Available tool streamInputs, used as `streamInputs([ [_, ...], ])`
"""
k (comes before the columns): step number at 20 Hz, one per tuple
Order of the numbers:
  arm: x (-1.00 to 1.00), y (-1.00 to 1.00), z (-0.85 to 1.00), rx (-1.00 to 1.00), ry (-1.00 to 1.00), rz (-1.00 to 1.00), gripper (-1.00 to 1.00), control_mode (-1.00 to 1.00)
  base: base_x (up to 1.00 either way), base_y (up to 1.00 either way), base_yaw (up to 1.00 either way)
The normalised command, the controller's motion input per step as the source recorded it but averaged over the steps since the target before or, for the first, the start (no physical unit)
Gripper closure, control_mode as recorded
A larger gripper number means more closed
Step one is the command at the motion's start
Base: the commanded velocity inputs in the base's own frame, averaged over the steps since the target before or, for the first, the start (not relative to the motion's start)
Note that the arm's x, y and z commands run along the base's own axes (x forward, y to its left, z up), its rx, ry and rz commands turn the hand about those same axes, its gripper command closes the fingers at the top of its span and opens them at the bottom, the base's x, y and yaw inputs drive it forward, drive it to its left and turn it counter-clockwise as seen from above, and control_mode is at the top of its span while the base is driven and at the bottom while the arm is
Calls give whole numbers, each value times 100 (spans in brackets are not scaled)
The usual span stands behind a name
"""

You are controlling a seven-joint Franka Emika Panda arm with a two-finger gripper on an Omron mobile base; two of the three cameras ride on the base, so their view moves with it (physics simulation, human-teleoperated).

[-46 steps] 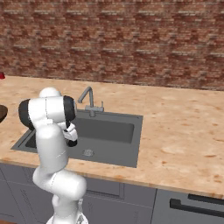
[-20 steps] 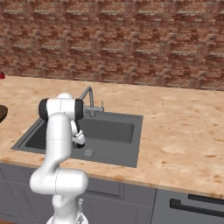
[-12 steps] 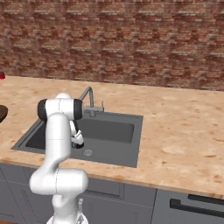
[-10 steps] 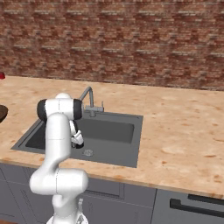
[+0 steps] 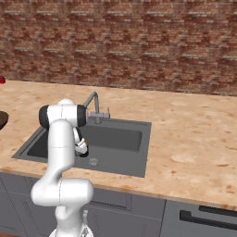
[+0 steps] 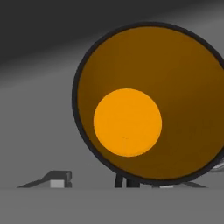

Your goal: Pick the mug and place it in the sink. Pick the bowl and place it in the open cabinet and then close the cabinet.

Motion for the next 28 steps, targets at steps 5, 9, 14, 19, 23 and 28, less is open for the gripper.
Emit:
streamInputs([
  [5,0,0,0,0,0,0,-100,-100,0,0,0],
  [9,-1,-1,26,0,0,0,-100,-100,0,0,0],
  [14,-21,-3,89,5,-13,0,-100,-100,0,0,0],
  [19,-23,-1,94,4,-6,0,-100,-100,0,0,0],
  [23,-73,-1,69,5,0,0,-100,-100,0,0,0],
  [28,-66,0,95,4,0,0,-100,-100,0,0,0],
])
